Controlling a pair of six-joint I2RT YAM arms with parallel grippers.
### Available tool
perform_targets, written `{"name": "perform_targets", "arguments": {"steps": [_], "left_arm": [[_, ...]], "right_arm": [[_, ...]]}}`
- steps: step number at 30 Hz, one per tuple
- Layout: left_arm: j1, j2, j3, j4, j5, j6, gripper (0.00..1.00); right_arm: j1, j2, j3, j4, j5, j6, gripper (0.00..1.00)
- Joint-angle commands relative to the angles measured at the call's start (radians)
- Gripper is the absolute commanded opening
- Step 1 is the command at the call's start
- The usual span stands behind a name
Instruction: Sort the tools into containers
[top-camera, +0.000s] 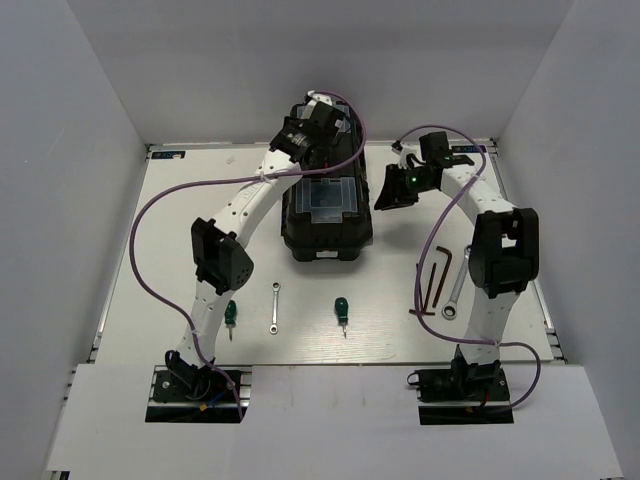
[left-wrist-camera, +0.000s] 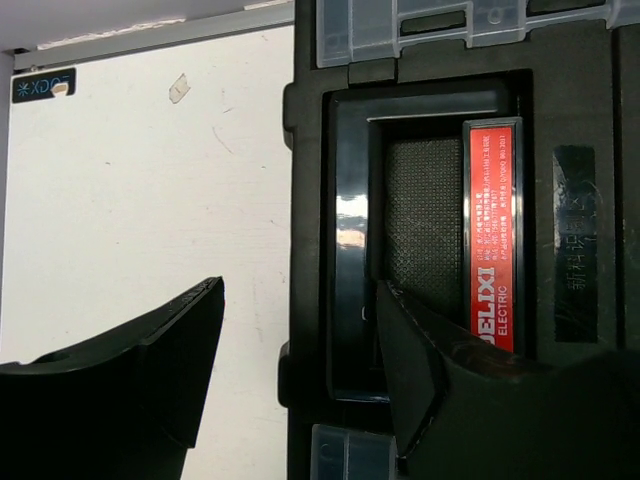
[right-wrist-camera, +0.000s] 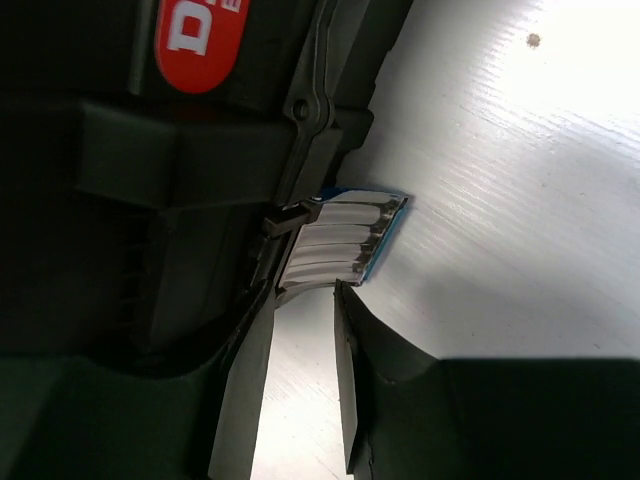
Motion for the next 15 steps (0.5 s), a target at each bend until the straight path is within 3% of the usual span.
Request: {"name": "perform_targets", "arguments": {"steps": [1, 15], "left_arm": [[0.008, -0.077, 0.005, 0.004, 0.044, -0.002, 0.72], [0.008, -0.046, 0.005, 0.035, 0.103, -0.002, 0.72]], "right_arm": [[0.01, 0.017, 0.036, -0.016, 0.036, -0.004, 0.36], [0.017, 0.05, 0.047, -0.029, 0.053, -0.019, 0.38]]}}
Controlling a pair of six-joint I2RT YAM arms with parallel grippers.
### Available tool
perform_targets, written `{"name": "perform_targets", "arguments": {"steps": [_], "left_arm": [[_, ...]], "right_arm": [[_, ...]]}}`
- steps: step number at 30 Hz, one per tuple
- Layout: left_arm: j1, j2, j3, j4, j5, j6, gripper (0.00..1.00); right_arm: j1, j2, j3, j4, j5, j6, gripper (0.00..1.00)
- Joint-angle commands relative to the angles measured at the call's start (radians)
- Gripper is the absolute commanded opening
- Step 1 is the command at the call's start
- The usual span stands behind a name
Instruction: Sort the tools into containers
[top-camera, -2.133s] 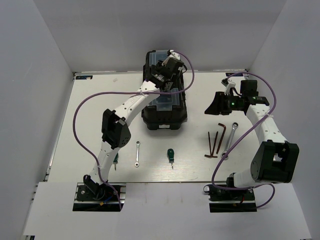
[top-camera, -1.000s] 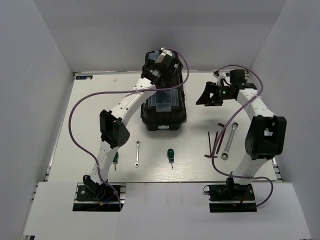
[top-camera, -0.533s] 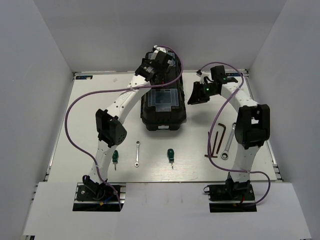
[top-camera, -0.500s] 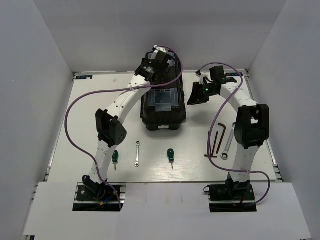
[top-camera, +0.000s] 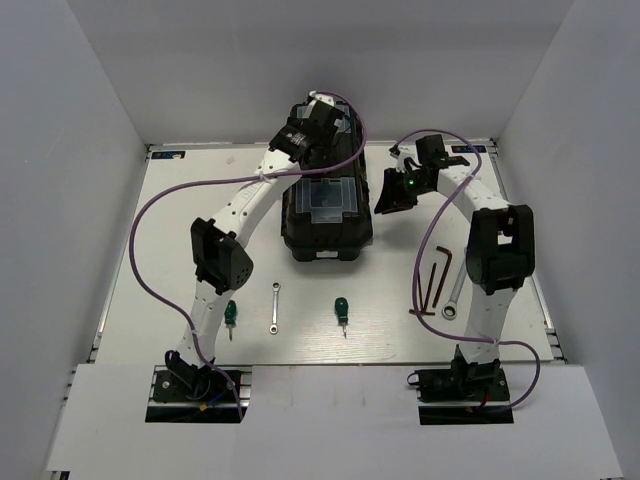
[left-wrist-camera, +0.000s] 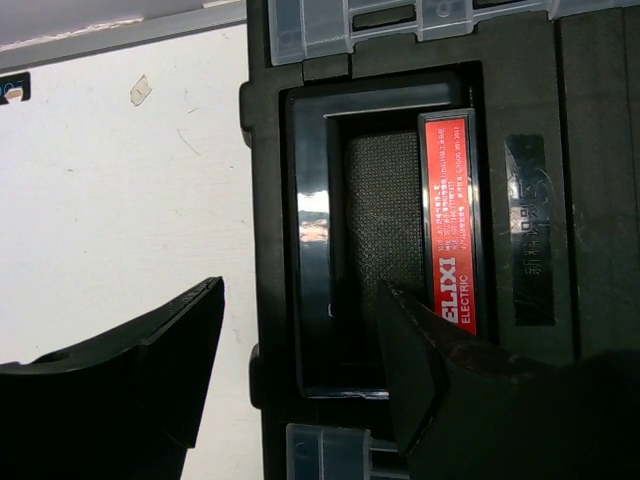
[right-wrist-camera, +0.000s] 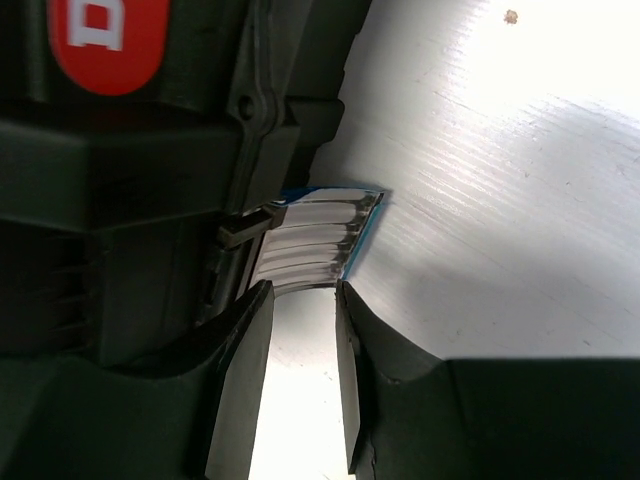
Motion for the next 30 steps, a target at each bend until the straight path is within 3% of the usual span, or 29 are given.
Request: {"name": "perform_targets", "arguments": {"steps": [1, 18, 21, 22, 25, 30], "left_arm": [[0.012, -0.036, 0.005, 0.022, 0.002, -0.002, 0.72], [0.058, -0.015, -0.087, -0.016, -0.003, -0.066, 0.63], [0.058, -0.006, -0.087, -0.038, -0.014, -0.066, 0.56], [0.058, -0.006, -0.087, -0.038, -0.014, -0.066, 0.45], [0.058, -0.006, -0.087, -0.047, -0.052, -0.045, 0.3], [0.058, -0.042, -0.077, -0.047, -0.109, -0.005, 0.27]], "right_arm": [[0.009, 0.013, 0.041, -0.014, 0.004, -0.013, 0.38], [0.014, 0.039, 0.069, -0.034, -0.022, -0.027, 0.4], [0.015, 0.048, 0.081, -0.043, -0.048, -0.03, 0.4], [0.017, 0.051, 0.081, -0.046, -0.051, -0.03, 0.4], [0.02, 0.05, 0.084, -0.051, -0.054, -0.033, 0.4], [0.024, 0.056, 0.089, -0.054, -0.056, -0.035, 0.4]]}}
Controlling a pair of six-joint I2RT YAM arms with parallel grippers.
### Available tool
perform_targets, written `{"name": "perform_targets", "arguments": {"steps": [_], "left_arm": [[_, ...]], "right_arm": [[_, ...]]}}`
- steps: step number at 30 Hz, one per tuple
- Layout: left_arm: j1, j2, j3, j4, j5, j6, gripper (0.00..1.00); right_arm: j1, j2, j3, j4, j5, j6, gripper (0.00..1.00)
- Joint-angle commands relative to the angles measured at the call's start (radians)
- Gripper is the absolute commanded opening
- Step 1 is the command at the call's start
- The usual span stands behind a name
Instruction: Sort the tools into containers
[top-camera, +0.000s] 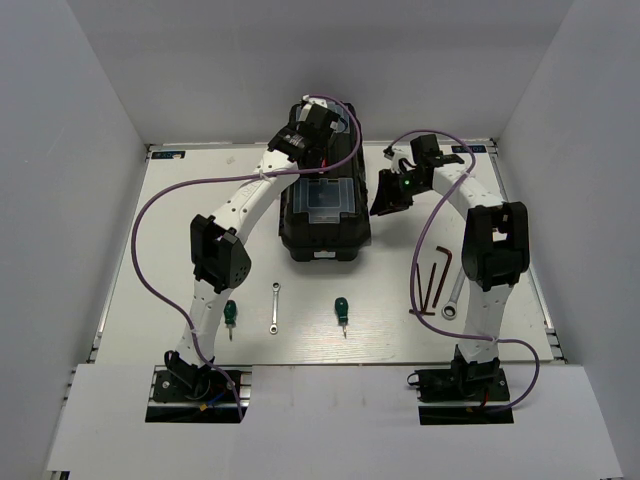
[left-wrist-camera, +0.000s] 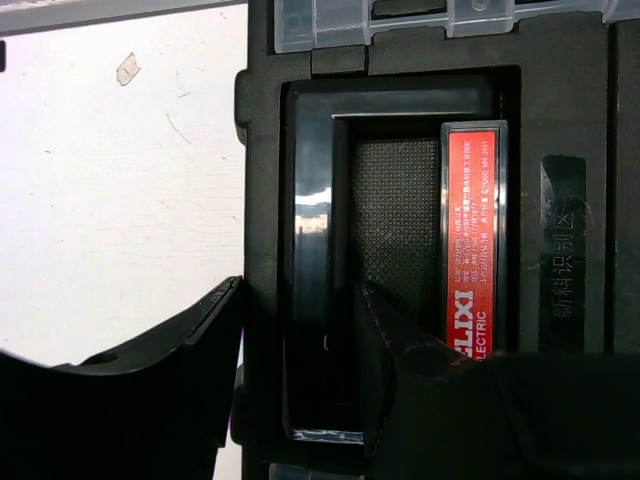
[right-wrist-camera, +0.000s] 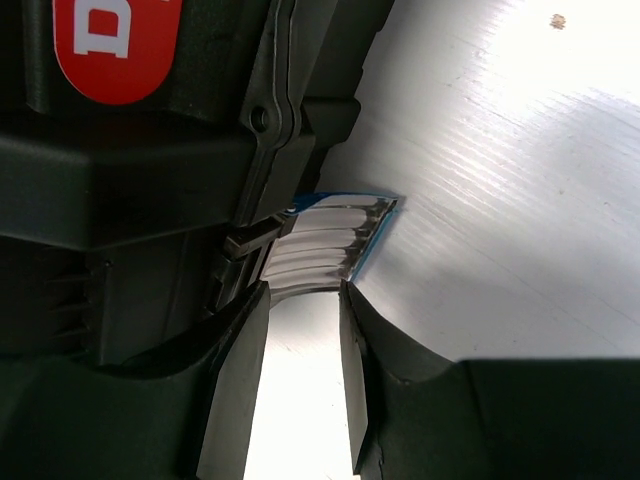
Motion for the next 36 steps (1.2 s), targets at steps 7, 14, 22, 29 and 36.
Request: {"name": "perform_targets", "arguments": {"steps": [7, 14, 22, 29, 36], "left_arm": [[0.027, -0.073, 0.042, -0.064, -0.151, 0.105, 0.27], [0.017, -0.091, 0.042, -0.055, -0.17, 0.125, 0.26], [0.017, -0.091, 0.042, -0.055, -0.17, 0.137, 0.25], [0.007, -0.091, 0.042, -0.055, -0.151, 0.146, 0.24], [-0.002, -0.091, 0.051, -0.064, -0.142, 0.146, 0.2]], "right_arm": [[0.014, 0.016, 0.048, -0.025, -0.023, -0.01, 0.4], [0.021, 0.016, 0.054, -0.028, -0.017, -0.012, 0.4], [0.031, 0.039, 0.082, -0.043, -0.041, -0.01, 0.4], [0.085, 0.069, 0.12, -0.045, -0.047, -0.006, 0.4], [0.091, 0.081, 0.133, -0.053, -0.011, -0.007, 0.4]]}}
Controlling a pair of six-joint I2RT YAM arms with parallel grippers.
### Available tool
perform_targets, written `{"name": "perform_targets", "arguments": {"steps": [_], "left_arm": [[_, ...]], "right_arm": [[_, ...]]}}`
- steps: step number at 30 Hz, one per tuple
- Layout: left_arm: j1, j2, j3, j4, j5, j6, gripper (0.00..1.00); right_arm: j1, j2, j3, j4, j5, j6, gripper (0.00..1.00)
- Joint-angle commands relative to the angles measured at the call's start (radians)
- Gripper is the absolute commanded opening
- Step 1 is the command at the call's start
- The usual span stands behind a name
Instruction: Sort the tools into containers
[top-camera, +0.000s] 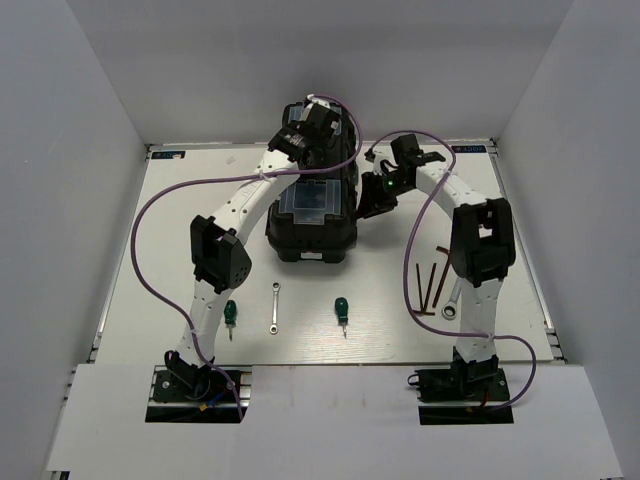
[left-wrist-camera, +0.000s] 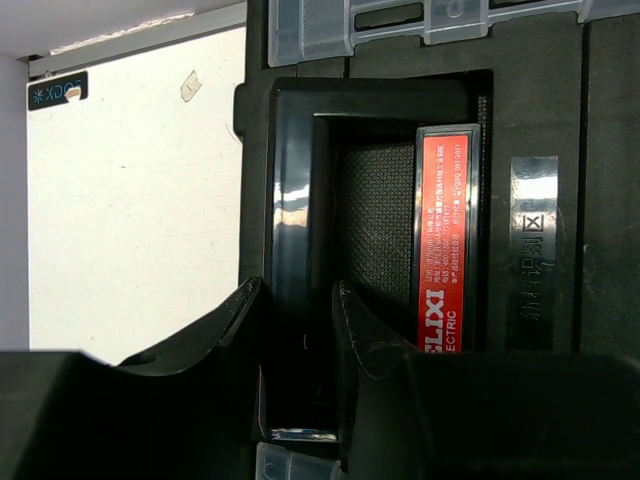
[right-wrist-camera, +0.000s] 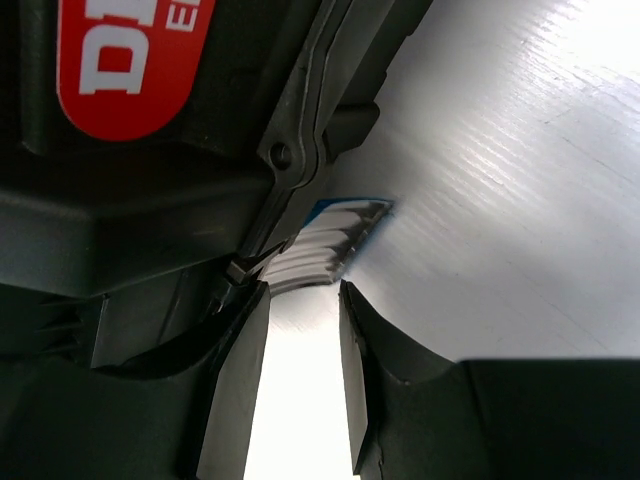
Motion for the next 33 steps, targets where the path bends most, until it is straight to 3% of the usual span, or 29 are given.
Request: {"name": "perform_targets", "arguments": {"steps": [1, 12, 19, 29, 33], "left_arm": [[0.004, -0.089, 0.048, -0.042, -0.06, 0.008, 0.17], [-0.039, -0.089, 0.103, -0.042, 0.0, -0.005, 0.0], [-0.079, -0.069, 0.103, -0.042, 0.018, -0.034, 0.0], [-0.131, -0.051, 0.121, -0.051, 0.0, -0.052, 0.0], [-0.131, -0.051, 0.121, -0.03, 0.03, -0.071, 0.0]], "right_arm": [[0.007, 0.02, 0.051, -0.006, 0.002, -0.002, 0.4], [0.024, 0.047, 0.078, -0.008, -0.044, -0.004, 0.38], [0.039, 0.051, 0.088, -0.014, -0.054, -0.002, 0.35], [0.061, 0.048, 0.104, -0.008, -0.113, 0.025, 0.21], [0.067, 0.05, 0.104, -0.001, -0.153, 0.044, 0.21]]}}
